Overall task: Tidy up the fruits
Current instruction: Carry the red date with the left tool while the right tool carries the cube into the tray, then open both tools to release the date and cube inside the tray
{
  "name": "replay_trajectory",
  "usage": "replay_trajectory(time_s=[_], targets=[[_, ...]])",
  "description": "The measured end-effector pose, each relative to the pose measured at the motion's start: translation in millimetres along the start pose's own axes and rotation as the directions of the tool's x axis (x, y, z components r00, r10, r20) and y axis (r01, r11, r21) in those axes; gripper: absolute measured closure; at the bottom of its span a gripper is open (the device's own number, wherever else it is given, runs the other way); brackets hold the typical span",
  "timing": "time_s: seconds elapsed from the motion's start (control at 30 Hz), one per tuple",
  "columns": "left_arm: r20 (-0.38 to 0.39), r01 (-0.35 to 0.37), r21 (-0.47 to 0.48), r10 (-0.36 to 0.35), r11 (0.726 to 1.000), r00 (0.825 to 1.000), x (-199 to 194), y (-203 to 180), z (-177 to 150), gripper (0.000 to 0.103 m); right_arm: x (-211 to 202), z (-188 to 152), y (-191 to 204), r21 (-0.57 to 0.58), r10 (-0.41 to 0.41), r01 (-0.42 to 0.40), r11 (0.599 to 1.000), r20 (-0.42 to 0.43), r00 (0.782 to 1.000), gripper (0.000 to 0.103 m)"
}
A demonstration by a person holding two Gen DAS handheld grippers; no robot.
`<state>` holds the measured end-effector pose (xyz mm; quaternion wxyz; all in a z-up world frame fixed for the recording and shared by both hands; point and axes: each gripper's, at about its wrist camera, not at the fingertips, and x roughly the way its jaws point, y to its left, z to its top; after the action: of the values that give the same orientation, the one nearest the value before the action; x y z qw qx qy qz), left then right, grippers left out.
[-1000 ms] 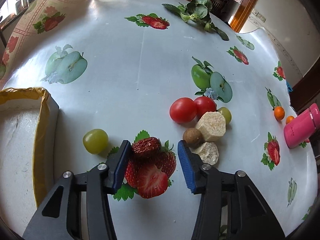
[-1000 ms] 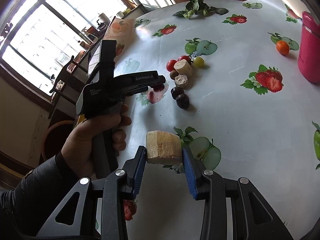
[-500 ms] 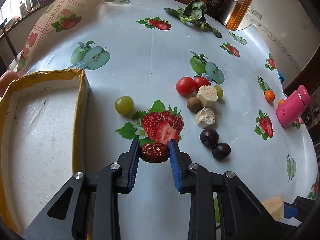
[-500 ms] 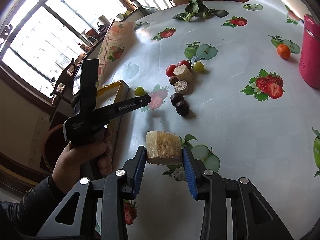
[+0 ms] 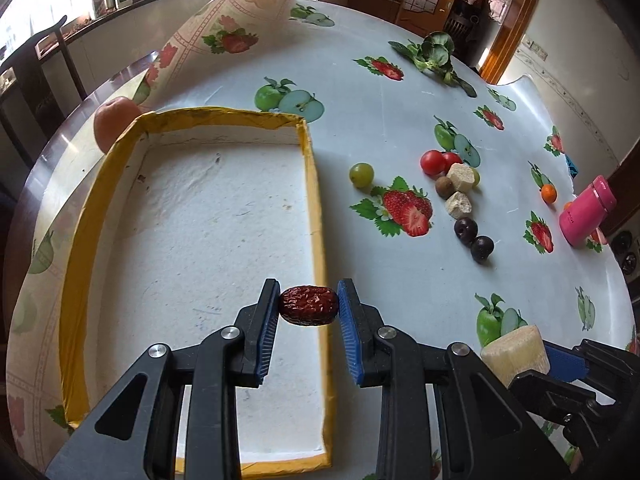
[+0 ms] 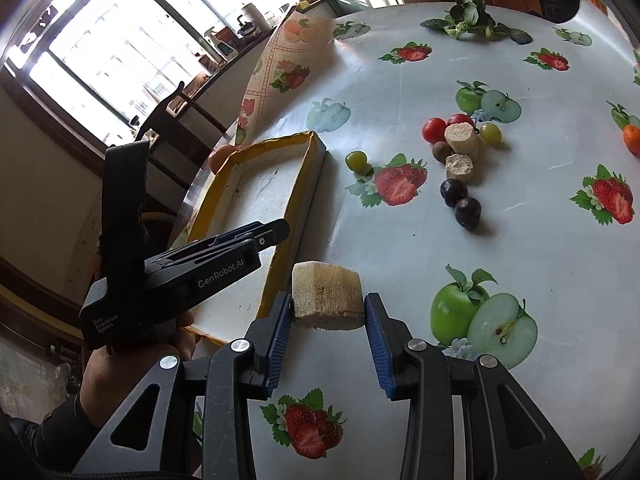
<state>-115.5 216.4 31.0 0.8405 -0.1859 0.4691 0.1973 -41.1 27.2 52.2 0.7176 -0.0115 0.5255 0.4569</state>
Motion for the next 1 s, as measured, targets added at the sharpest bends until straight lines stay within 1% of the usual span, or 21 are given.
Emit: replay_trajectory(time_s=[0.2,0.37,0.5,0.6,0.73,0.87,0.93,0.97,1.0], targets=[[-0.011,-0.058,-0.058,0.057,0.997,0.998,-12,54,-18,0.076,30,2,48,-0.096,0.048,-0.053,0.994,-0.050,0.998,0.065],[-0.031,-0.087,-0.095,0.085,0.992,0.996,-14,83,-30,0.076,66,1,91,-0.189,0.074,-0.094,0.978,-0.112,0.991,0.065],[-0.042,-0.100,-0.106,0.096,0.989,0.994,-12,93,-35,0.076,100,-5,111,-0.250,0.045,-0.089,0.964,-0.174,0.984,0.065],[-0.056,-0.106,-0.098,0.101,0.990,0.993,-8,96,-40,0.076,120,-11,119,-0.290,0.006,-0.066,0.955,-0.203,0.979,0.065],[-0.079,-0.111,-0.093,0.103,0.989,0.991,-3,98,-45,0.076,136,-16,119,-0.323,-0.036,-0.040,0.945,-0.226,0.973,0.065],[-0.125,-0.132,-0.085,0.121,0.988,0.985,5,98,-49,0.076,147,-18,119,-0.340,-0.059,-0.032,0.940,-0.255,0.965,0.064],[-0.145,-0.145,-0.085,0.132,0.986,0.981,8,100,-52,0.072,149,-19,118,-0.344,-0.069,-0.027,0.938,-0.265,0.962,0.062],[-0.148,-0.146,-0.088,0.132,0.985,0.980,7,101,-53,0.063,149,-19,118,-0.348,-0.078,-0.019,0.937,-0.265,0.961,0.061],[-0.141,-0.141,-0.097,0.127,0.985,0.982,4,102,-54,0.054,148,-18,118,-0.351,-0.087,-0.009,0.936,-0.258,0.962,0.057]])
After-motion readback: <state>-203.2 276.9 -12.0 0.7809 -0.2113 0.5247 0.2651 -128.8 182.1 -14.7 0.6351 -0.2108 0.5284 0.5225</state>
